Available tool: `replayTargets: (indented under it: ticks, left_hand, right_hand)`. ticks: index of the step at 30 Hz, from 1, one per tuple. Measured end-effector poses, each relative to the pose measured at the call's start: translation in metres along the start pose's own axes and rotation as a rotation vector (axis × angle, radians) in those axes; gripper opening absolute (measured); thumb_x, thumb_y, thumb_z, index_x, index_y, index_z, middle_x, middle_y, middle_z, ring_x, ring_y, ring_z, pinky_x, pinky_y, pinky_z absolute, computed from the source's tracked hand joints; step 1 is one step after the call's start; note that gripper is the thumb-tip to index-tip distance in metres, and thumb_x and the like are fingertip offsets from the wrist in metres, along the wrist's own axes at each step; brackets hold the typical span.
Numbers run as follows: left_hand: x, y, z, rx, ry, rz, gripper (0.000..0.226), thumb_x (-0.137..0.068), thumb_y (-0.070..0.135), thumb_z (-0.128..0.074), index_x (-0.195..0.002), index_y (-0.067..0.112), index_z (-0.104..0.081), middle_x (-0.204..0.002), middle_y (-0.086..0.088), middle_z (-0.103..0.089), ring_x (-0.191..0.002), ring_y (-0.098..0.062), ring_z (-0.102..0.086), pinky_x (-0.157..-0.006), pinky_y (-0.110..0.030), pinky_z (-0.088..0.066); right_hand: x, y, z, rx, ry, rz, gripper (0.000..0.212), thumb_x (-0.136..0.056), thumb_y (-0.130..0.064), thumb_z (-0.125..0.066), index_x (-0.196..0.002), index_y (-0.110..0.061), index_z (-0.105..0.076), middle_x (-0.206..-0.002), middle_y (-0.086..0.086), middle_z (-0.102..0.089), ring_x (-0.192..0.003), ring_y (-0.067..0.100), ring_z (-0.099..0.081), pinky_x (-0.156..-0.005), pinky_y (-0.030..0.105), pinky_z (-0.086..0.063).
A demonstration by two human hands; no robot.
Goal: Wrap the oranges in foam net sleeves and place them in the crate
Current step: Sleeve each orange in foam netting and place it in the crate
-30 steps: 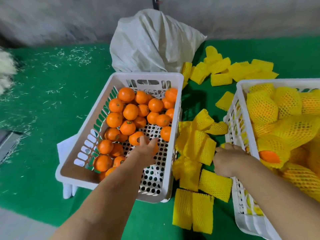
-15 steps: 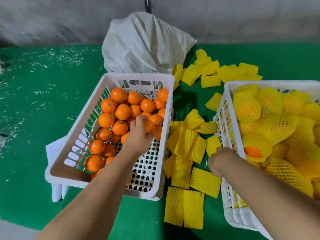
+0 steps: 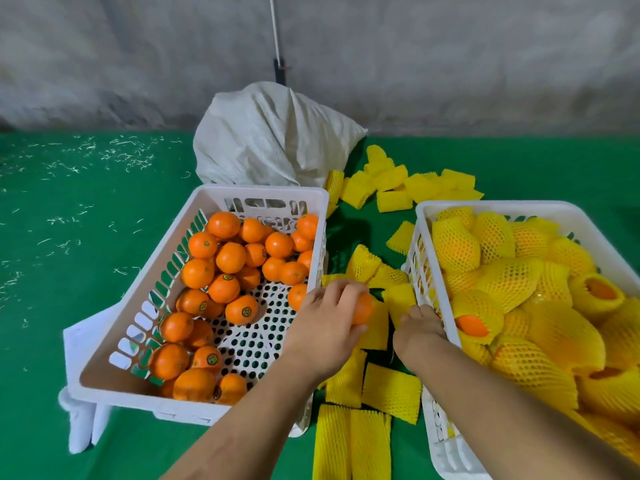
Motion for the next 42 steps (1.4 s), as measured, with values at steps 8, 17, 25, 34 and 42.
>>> replayTargets:
  ticks: [8, 17, 25, 34, 42]
  left_hand:
    - [-0.003, 0.000, 0.000, 0.073, 0.016, 0.080, 0.079, -0.099, 0.056, -0.059, -0.161, 0.018, -0.030, -0.155, -0.001, -0.049, -0.142, -0.022, -0.045, -0.126, -0.034, -0.024]
    - [-0.006, -0.005, 0.015, 0.722, 0.046, 0.369, 0.060, -0.089, 0.055, -0.074, -0.141, 0.039, -0.050, -0.131, 0.016, -0.058, -0.109, 0.000, -0.061, -0.081, -0.011, -0.051]
    - [-0.001, -0.002, 0.020, 1.033, -0.248, 0.260, 0.054, -0.081, 0.049, -0.079, -0.133, 0.048, -0.063, -0.140, 0.023, -0.056, -0.126, -0.007, -0.060, -0.098, -0.032, -0.057]
    - [-0.001, -0.009, 0.019, 0.975, -0.125, 0.323, 0.067, -0.075, 0.055, -0.083, -0.135, 0.042, -0.057, -0.133, 0.012, -0.062, -0.114, -0.007, -0.068, -0.095, -0.032, -0.060]
    - [-0.002, -0.001, 0.015, 0.689, -0.008, 0.213, 0.079, -0.085, 0.053, -0.079, -0.150, 0.047, -0.035, -0.138, 0.032, -0.041, -0.125, 0.006, -0.051, -0.091, -0.006, -0.045]
  right_hand:
    - [0.038, 0.020, 0.031, -1.268, 0.642, 0.063, 0.035, -0.099, -0.015, -0.065, -0.133, -0.006, -0.065, -0.143, 0.005, -0.056, -0.123, 0.023, -0.060, -0.106, 0.037, -0.049]
    - [0.046, 0.027, 0.016, -1.947, 0.839, 0.020, 0.023, -0.097, -0.011, -0.062, -0.106, -0.031, -0.068, -0.094, -0.007, -0.069, -0.087, 0.010, -0.066, -0.074, 0.026, -0.054]
    - [0.033, 0.017, 0.015, -1.998, 0.675, 0.161, 0.021, -0.102, -0.023, -0.056, -0.096, -0.038, -0.069, -0.099, -0.007, -0.070, -0.096, 0.020, -0.068, -0.077, 0.043, -0.063]
    - [0.042, 0.018, 0.018, -2.046, 0.810, 0.200, 0.020, -0.104, -0.019, -0.059, -0.101, -0.035, -0.070, -0.098, -0.009, -0.073, -0.093, 0.016, -0.071, -0.066, 0.026, -0.058]
    - [0.063, 0.018, 0.015, -2.310, 0.881, 0.317, 0.016, -0.096, -0.032, -0.060, -0.106, -0.033, -0.074, -0.109, 0.000, -0.074, -0.106, 0.020, -0.070, -0.091, 0.041, -0.058]
Point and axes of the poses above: each hand's wrist, its own x-axis away from the middle knuckle, its own z-axis out of the back of the hand, y = z × x, the point moved 3 cm from there along -x, towards the middle knuckle
